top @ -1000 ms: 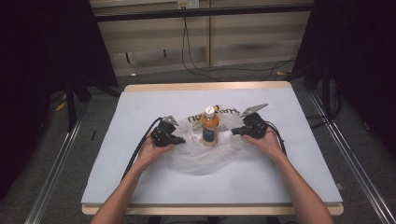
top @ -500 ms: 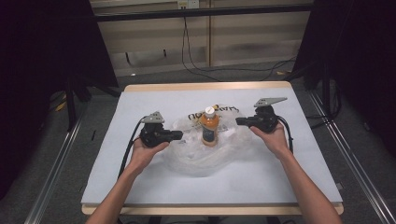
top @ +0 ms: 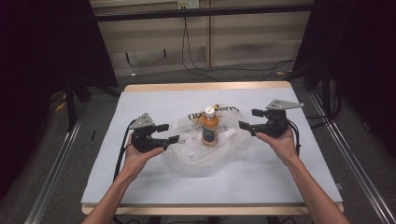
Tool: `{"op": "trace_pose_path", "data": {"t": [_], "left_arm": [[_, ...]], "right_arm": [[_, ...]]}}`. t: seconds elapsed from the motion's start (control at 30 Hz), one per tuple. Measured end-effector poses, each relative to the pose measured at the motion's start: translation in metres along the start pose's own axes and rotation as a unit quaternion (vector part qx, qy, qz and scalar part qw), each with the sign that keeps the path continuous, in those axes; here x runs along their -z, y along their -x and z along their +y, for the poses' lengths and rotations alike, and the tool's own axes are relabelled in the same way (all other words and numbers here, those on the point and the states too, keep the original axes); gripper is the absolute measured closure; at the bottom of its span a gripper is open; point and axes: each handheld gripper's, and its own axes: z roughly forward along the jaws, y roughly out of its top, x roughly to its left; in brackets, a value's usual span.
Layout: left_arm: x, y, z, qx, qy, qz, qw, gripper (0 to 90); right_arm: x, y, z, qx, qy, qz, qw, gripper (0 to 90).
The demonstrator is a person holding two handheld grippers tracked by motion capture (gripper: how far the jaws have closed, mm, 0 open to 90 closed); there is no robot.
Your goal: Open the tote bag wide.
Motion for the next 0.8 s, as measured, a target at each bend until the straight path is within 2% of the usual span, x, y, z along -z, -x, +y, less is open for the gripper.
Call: {"op": "trace_pose_path", "data": {"t": [0.1,0.2,0.27,0.3,0.37,0.43,0.47,0.53,0.6,0.73,0.8], "left_arm": [[0.006,0.001,-0.002,-0.009,-0.005,0.015,0.9998,15.1],[0.013,0.001,-0.005,-0.006,-0.001,0.024,0.9997,8.9],[0.019,0.002,-0.008,0.001,0.006,0.028,0.9996,5.7],[0.022,0.002,-0.009,-0.003,0.006,0.031,0.9995,5.4],[0.026,0.004,-0.013,-0.003,0.011,0.032,0.9994,4.6],[0.03,0.003,-0.019,0.005,0.021,0.029,0.9993,3.9],[0.032,0.003,-0.022,0.014,0.027,0.035,0.9989,3.9],[0.036,0.004,-0.027,0.011,0.024,0.045,0.9986,3.6],[0.041,0.007,-0.029,0.005,0.019,0.065,0.9977,3.6],[0.057,0.015,-0.035,0.0,0.025,0.074,0.997,3.7],[0.067,0.019,-0.037,-0.005,0.034,0.069,0.997,3.6]], "right_arm": [[0.009,-0.005,-0.001,0.009,0.001,-0.008,0.9999,6.7],[0.019,-0.007,-0.004,0.0,0.023,-0.016,0.9996,1.3],[0.027,-0.008,-0.007,-0.002,0.03,-0.032,0.999,0.0],[0.029,-0.009,-0.008,0.001,0.031,-0.04,0.9987,0.2],[0.036,-0.01,-0.012,0.0,0.034,-0.039,0.9986,0.5],[0.044,-0.011,-0.016,-0.001,0.039,-0.043,0.9983,1.4],[0.048,-0.012,-0.018,-0.003,0.043,-0.045,0.9981,1.7],[0.055,-0.013,-0.024,-0.011,0.05,-0.053,0.9973,1.6],[0.061,-0.014,-0.03,-0.008,0.041,-0.056,0.9975,4.0],[0.071,-0.019,-0.039,-0.015,0.035,-0.064,0.9972,4.3],[0.078,-0.025,-0.045,-0.016,0.037,-0.068,0.9969,3.6]]}}
